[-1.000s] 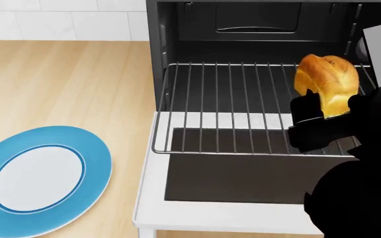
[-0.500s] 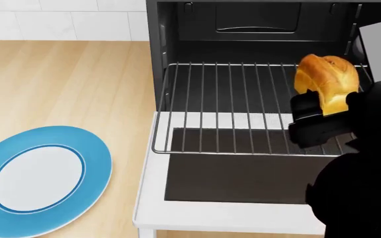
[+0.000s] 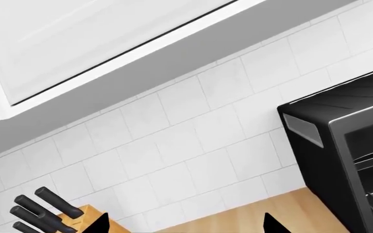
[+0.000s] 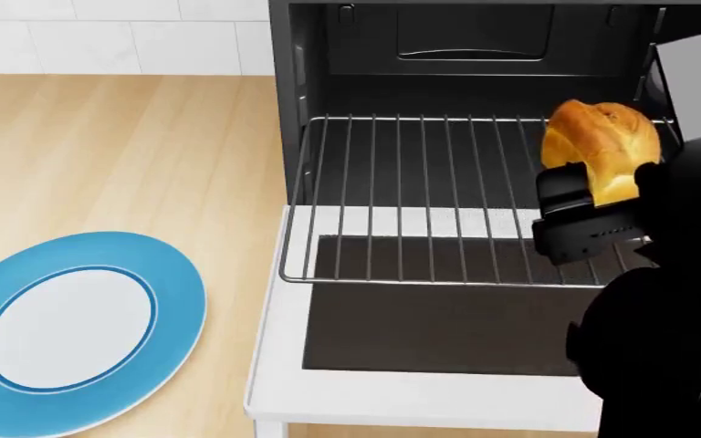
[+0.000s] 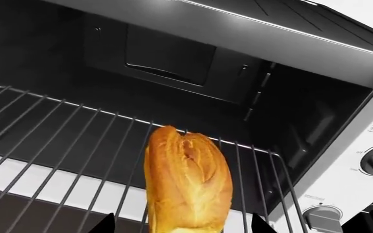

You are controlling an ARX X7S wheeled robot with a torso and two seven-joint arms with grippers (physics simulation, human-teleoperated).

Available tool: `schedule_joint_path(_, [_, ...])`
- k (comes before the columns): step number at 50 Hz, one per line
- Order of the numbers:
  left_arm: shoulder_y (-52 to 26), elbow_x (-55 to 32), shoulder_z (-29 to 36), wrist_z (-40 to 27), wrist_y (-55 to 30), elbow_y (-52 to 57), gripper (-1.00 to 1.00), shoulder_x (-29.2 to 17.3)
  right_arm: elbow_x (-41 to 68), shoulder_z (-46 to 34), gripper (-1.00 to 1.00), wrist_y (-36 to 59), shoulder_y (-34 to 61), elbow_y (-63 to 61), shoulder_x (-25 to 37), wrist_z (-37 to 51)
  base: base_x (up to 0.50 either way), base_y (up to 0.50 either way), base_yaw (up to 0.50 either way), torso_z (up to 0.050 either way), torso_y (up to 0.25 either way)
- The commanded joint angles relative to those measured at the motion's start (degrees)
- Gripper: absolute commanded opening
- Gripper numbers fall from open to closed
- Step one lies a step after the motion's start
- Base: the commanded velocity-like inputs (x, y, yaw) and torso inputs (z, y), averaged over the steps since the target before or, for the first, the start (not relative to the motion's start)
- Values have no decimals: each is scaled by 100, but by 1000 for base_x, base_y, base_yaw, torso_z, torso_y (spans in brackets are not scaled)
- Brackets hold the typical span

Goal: Pick the bread from the rack and place it on the plate on the counter.

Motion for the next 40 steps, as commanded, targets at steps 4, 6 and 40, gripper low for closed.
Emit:
schedule_joint_path(4, [-81, -13, -43, 105, 2, 10, 100, 77, -18, 132, 100, -147, 116, 348, -117, 83, 0, 0, 0, 0, 0])
schedule_joint_path(6, [-107, -47, -33, 94, 10, 19, 100, 61, 5, 147, 100, -169, 126, 387, -109, 115, 0, 0, 0, 0, 0])
schedule_joint_path(40, [-346, -169, 227, -31, 66, -36, 100, -13, 391, 343, 100, -446, 213, 870, -193, 593, 0, 0, 0, 0, 0])
